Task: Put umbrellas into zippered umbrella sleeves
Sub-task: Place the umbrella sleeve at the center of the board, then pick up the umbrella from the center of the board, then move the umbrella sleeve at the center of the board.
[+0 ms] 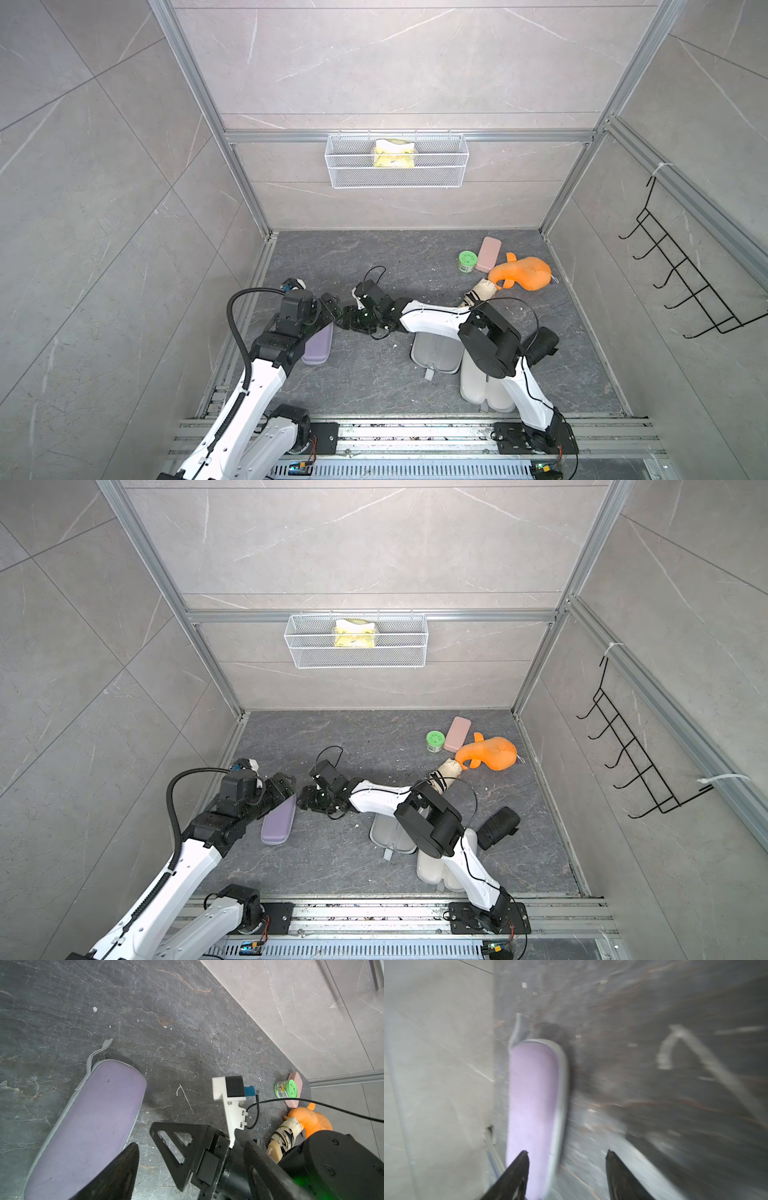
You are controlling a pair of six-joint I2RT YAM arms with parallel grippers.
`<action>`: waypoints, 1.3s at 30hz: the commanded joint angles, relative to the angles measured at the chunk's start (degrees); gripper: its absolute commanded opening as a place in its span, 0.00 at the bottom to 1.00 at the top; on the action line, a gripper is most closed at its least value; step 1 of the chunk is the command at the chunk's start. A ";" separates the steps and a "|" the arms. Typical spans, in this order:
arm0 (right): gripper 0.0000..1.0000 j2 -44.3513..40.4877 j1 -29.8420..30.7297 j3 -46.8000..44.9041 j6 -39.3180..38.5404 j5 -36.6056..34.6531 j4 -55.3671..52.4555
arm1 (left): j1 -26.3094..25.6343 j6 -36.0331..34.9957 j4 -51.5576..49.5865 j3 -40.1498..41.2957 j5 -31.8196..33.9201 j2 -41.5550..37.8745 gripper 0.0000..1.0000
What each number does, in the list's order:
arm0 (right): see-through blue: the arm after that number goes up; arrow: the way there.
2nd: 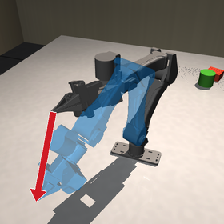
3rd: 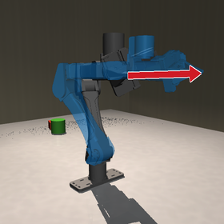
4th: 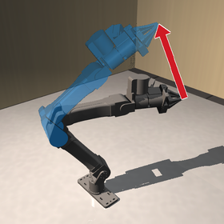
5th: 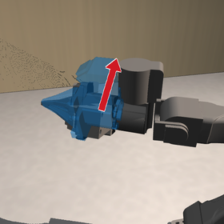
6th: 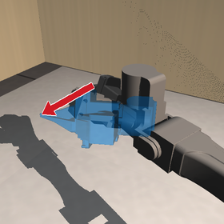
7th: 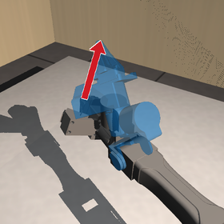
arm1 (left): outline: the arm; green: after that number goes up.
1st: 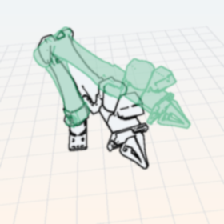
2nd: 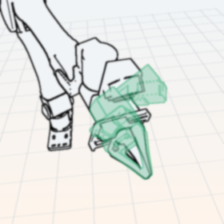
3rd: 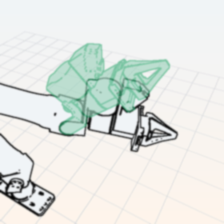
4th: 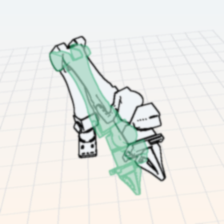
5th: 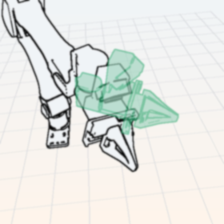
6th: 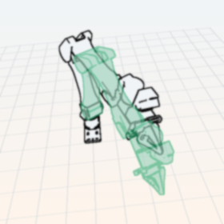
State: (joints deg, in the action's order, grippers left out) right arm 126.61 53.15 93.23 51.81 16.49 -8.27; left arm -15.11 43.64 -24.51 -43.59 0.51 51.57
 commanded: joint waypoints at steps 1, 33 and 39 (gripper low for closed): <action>0.62 -13.23 -3.86 -3.75 -9.87 -3.00 -14.39 | -0.06 -5.96 1.69 -4.26 -4.47 3.68 0.80; 0.92 -17.75 -46.81 -14.85 -9.64 -15.17 -26.37 | -25.05 -11.89 8.51 -28.79 -21.57 52.90 0.67; 0.90 -14.29 -46.92 -13.36 -9.27 -14.71 -26.14 | -25.67 -10.95 9.08 -29.42 -23.41 54.81 0.57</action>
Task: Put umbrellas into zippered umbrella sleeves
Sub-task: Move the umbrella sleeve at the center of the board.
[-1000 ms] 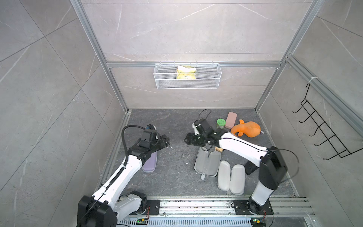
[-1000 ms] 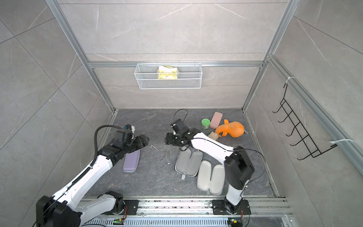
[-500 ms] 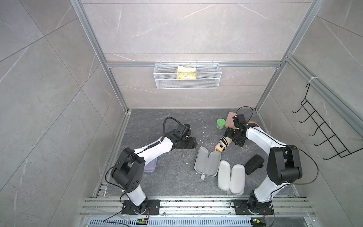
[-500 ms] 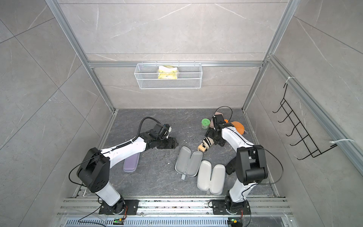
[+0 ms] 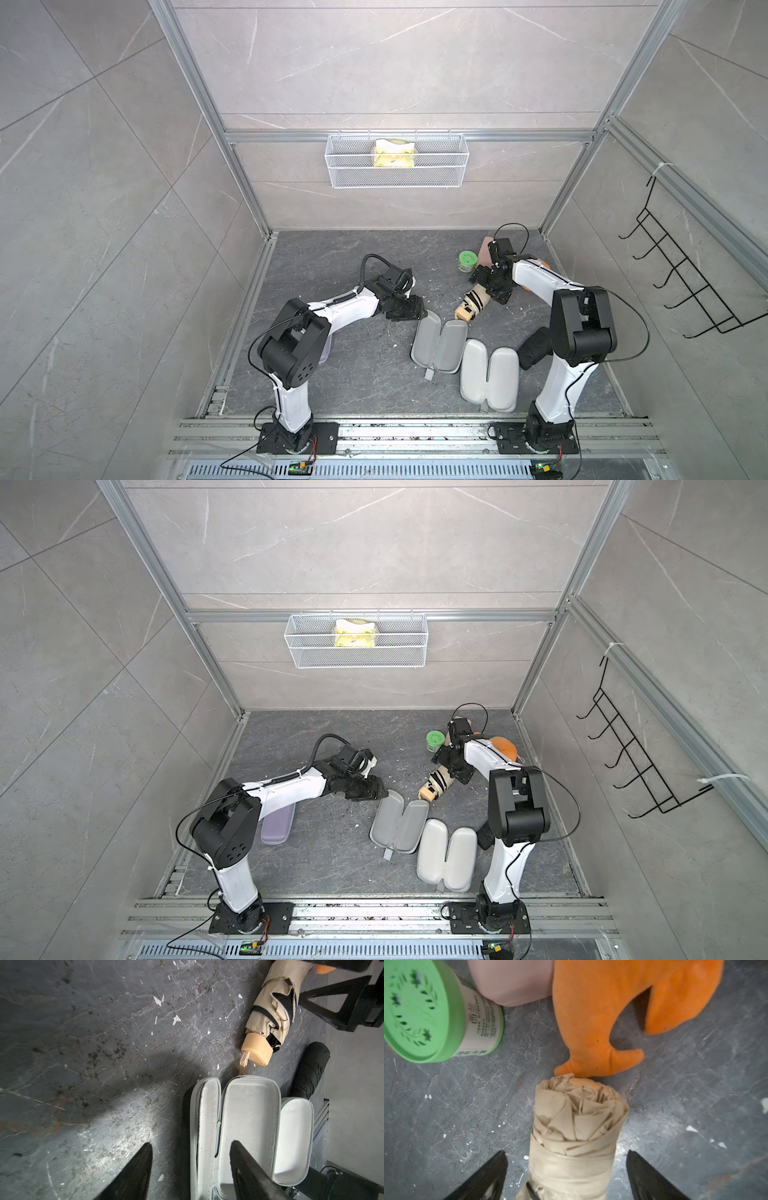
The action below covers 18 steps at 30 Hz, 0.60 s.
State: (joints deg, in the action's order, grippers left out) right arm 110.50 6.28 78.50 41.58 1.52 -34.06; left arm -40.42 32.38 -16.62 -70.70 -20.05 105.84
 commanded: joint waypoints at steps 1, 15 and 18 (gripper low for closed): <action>0.90 2.06 -0.12 1.44 1.04 0.29 -0.16 | -0.41 0.49 1.37 -2.38 -3.17 0.76 0.56; 0.61 -0.17 -0.02 -0.52 -2.78 4.04 1.64 | -0.93 2.02 2.37 -2.18 -4.39 3.20 0.45; 0.55 -2.33 0.10 -0.67 -4.62 4.15 1.10 | -0.80 1.98 1.92 -1.93 -3.56 3.54 0.38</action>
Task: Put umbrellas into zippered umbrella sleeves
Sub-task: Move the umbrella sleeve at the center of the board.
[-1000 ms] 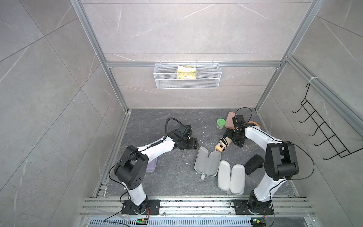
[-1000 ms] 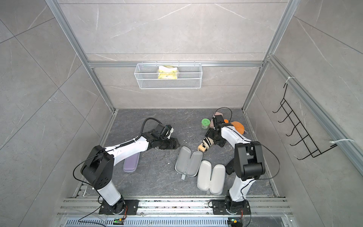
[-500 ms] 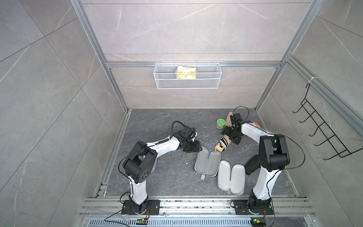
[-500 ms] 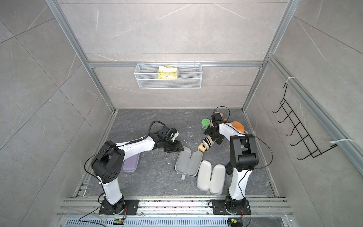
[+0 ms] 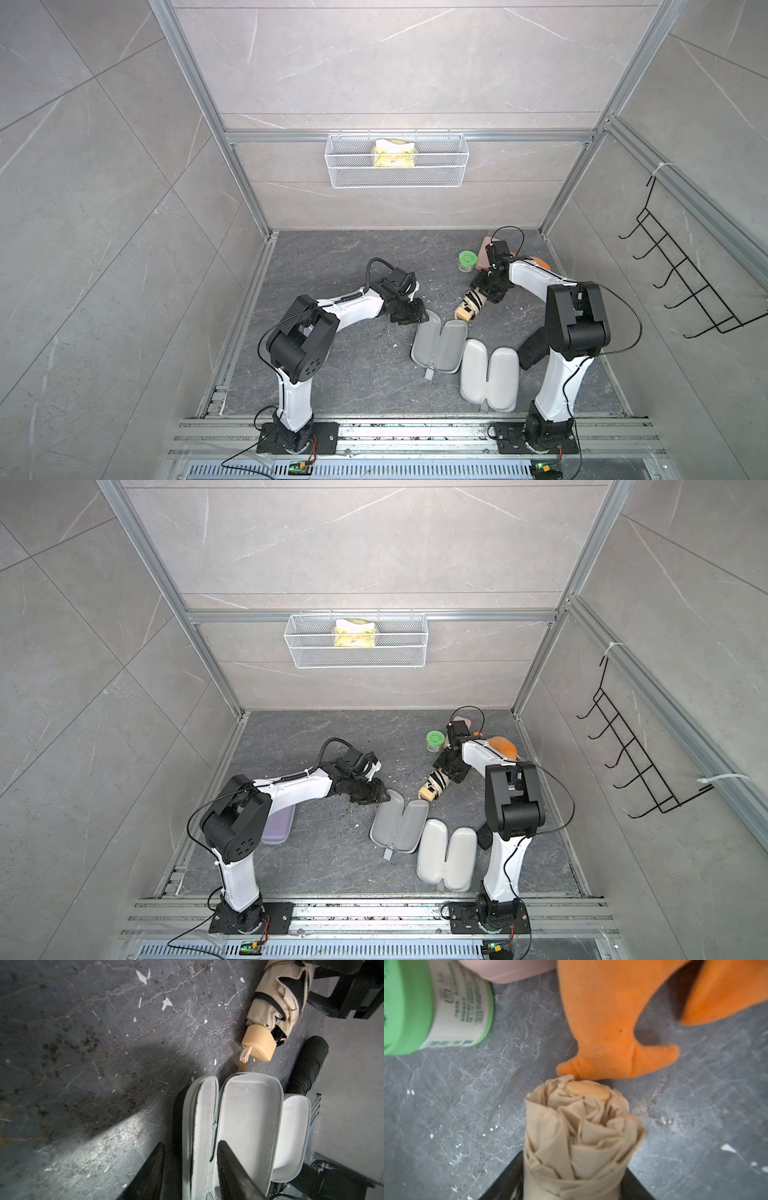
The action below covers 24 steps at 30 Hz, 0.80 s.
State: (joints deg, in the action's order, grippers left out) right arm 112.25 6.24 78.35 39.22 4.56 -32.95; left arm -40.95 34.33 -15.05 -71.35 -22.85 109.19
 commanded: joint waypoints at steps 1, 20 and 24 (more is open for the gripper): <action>0.54 -4.73 0.16 -0.53 -2.92 1.11 -0.22 | -0.21 -0.48 -0.68 -1.50 0.27 -0.07 0.35; 0.42 -16.26 0.16 3.89 -6.09 -0.23 -5.36 | 2.63 4.90 -1.56 -6.22 9.45 3.21 0.08; 0.42 -18.38 0.16 6.21 -6.66 -2.68 -7.45 | 2.32 6.32 -5.25 -16.20 13.65 8.98 0.09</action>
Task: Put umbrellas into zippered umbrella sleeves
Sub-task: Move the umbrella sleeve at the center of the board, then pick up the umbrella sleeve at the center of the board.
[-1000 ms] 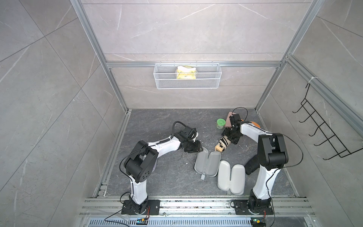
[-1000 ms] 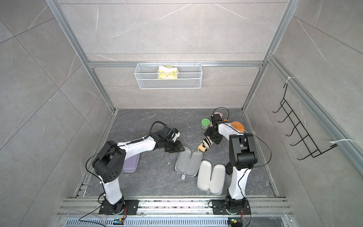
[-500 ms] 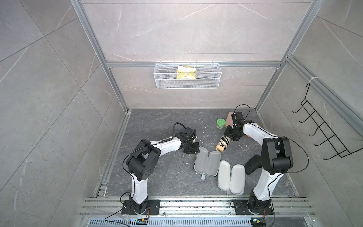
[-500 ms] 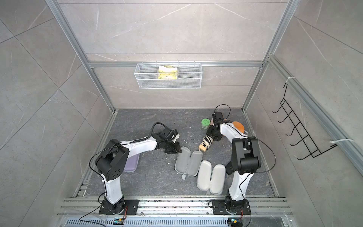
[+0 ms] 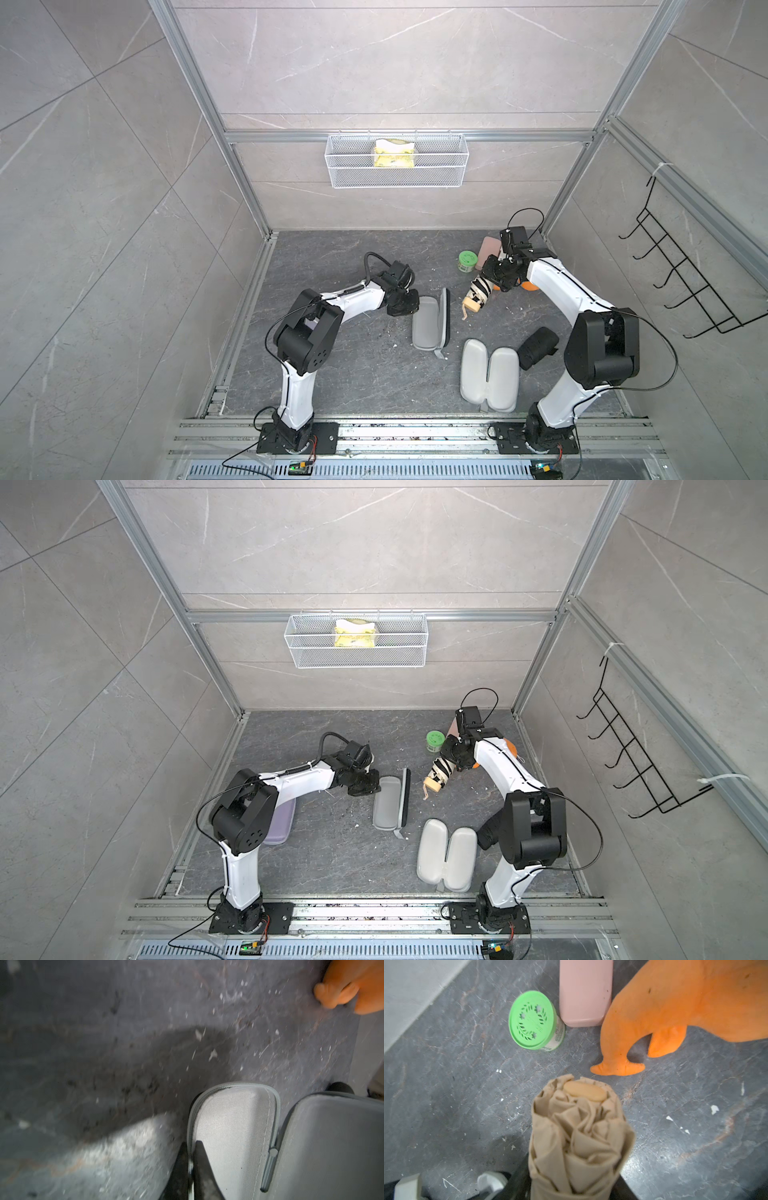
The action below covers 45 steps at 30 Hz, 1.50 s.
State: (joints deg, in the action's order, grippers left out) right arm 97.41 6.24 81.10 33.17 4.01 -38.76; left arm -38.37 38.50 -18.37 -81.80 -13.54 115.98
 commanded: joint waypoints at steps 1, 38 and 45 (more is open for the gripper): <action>0.42 -4.16 0.09 4.17 -0.99 -3.55 -2.28 | -0.39 2.34 -2.84 -8.30 5.47 3.80 0.10; 0.41 -6.92 -1.16 6.78 -5.67 -5.52 -6.24 | -20.56 -0.36 -1.77 -9.21 -10.12 8.03 0.41; 0.40 -6.96 -1.16 6.88 -5.17 -4.59 -5.98 | -20.15 -0.32 -0.87 -7.37 -9.20 5.90 0.12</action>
State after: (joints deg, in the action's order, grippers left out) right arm 92.79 5.10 87.94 28.25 -1.45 -45.84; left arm -58.85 38.37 -19.27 -89.23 -22.52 123.98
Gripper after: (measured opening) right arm 0.416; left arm 0.130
